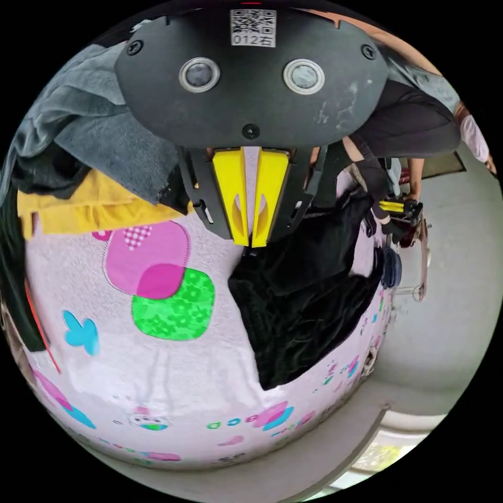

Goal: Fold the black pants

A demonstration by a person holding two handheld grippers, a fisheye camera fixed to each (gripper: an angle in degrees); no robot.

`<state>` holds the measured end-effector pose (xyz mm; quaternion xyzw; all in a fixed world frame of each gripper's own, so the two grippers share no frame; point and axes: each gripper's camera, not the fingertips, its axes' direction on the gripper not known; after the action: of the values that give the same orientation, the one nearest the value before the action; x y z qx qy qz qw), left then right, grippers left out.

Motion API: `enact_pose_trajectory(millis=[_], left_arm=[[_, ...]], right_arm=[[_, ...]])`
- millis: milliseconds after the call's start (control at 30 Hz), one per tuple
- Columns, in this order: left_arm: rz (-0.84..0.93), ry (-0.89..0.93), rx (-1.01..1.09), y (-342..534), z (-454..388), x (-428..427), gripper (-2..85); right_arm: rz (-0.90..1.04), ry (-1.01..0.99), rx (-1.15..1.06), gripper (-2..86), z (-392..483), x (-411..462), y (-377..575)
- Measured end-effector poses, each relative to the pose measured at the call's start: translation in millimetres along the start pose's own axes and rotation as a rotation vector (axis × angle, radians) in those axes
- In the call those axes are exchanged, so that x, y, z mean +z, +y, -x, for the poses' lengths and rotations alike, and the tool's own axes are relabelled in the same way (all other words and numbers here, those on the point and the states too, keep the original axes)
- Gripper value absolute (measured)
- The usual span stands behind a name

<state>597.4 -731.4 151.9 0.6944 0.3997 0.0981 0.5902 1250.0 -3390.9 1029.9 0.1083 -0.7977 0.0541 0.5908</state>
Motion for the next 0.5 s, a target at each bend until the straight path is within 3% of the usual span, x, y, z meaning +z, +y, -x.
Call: enact_pose_trajectory(millis=[100, 167, 233, 400, 500], left_arm=[[-0.129, 0.047, -0.055, -5.1, 14.2, -18.5, 3.5], [-0.334, 0.123, -0.119, -11.9, 24.1, -38.8, 3.2], [-0.432, 0.162, -0.145, -24.7, 23.1, -43.3, 3.0], [-0.451, 0.124, -0.122, -78.4, -8.0, -26.0, 2.7], [-0.466, 0.186, -0.113, -108.7, -21.6, -10.9, 2.3]], right_arm=[[-0.115, -0.025, 0.072, 6.0, -41.2, -35.4, 7.8], [-0.122, -0.015, 0.067, 7.8, -48.0, -41.1, -1.2], [-0.087, -0.024, 0.044, 10.3, -47.7, -33.5, -19.4], [-0.013, 0.075, 0.021, 13.2, -47.7, -8.8, -48.0], [0.061, 0.045, 0.074, 9.9, -63.3, 8.3, -57.2]])
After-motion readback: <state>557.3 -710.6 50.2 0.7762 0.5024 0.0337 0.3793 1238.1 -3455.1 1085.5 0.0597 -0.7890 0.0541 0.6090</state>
